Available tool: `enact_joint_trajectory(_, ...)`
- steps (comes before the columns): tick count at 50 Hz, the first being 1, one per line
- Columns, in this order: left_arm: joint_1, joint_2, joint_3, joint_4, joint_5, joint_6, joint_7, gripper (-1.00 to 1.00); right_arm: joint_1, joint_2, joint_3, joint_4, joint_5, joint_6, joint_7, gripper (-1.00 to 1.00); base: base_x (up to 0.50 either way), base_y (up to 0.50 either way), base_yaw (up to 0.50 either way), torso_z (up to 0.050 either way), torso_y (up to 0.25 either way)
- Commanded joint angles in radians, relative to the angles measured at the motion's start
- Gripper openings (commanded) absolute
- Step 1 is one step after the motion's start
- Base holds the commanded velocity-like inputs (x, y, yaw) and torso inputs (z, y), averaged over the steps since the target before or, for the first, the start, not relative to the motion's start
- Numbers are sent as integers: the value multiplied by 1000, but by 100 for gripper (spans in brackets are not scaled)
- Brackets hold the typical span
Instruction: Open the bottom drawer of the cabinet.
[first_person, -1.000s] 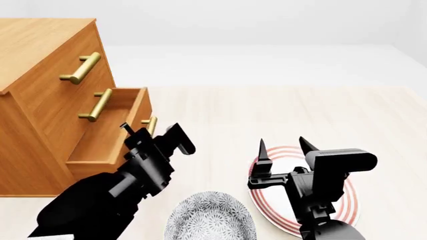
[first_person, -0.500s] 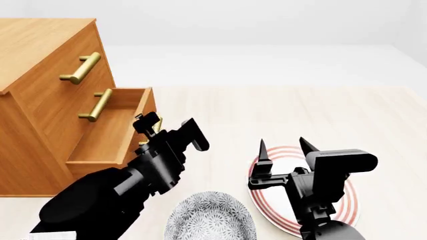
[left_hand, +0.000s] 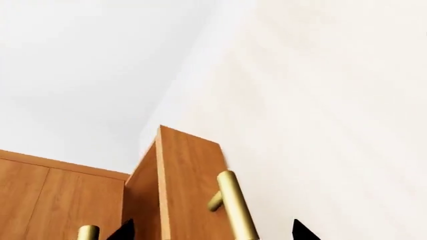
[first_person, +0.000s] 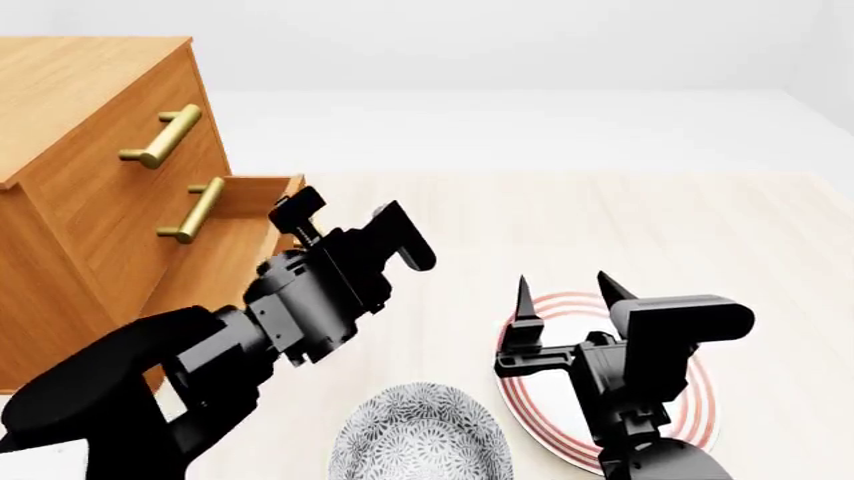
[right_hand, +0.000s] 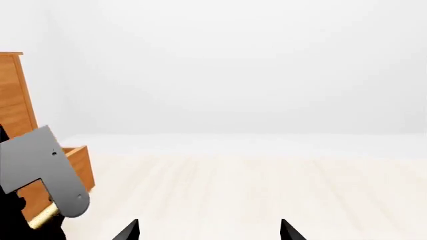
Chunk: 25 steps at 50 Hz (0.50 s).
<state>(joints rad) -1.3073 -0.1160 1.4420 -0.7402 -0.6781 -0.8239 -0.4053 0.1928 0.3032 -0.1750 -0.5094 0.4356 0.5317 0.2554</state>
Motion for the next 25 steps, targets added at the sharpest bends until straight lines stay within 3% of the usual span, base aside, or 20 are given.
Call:
enact_joint_trajectory(1,-42,-170,-134,380,-133,-138,-164,100,6,3,-6,-1,4,2,5,100,0,0,0,0,0)
enact_joint_trajectory(6,-6,-285,-263,589,-253,-172,-280,100,7,2,-8,1,6,-1,6,100,0,0,0,0,0)
enact_joint_trajectory(11,25,-334,-309,644,-279,-147,-322,100,7,3,-12,3,6,-3,7,100,0,0,0,0,0)
enact_joint_trajectory(17,72,-356,-372,628,-305,-103,-375,100,12,2,-13,13,7,-8,6,100,0,0,0,0,0)
enact_joint_trajectory(25,114,-378,-417,615,-330,-42,-359,100,17,4,-17,16,9,-7,9,100,0,0,0,0,0)
